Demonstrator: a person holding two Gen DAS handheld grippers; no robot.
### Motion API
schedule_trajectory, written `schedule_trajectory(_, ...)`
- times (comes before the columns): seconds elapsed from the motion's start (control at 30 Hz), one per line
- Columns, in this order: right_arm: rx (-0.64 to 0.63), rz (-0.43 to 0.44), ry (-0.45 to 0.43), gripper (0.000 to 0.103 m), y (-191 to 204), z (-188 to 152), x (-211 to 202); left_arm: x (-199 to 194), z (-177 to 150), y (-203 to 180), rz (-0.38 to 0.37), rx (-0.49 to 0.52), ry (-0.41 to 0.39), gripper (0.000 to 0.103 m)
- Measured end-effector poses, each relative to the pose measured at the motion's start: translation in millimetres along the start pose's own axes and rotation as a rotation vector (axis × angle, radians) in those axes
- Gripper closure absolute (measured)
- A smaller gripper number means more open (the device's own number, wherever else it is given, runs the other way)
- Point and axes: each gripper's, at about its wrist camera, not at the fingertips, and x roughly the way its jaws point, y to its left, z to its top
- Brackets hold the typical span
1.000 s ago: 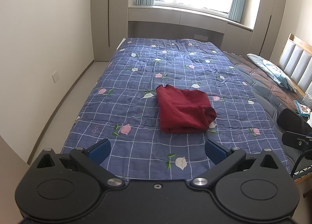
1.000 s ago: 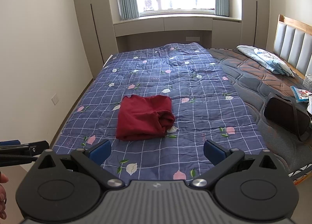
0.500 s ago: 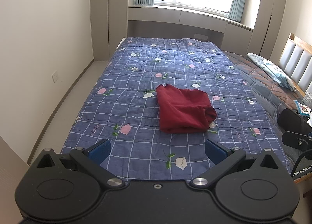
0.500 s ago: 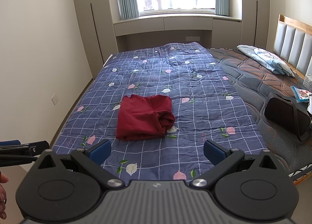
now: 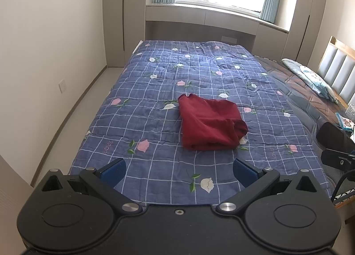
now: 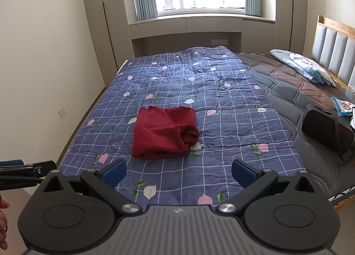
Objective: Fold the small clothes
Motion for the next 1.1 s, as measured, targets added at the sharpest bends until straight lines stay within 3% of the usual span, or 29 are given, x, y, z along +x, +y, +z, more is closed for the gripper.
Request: schedule_trajectory(1.1,0.007,-0.030,0.040,0.000,9,14,28,31,15,8,-0.001,-0.006,0.058,0.001)
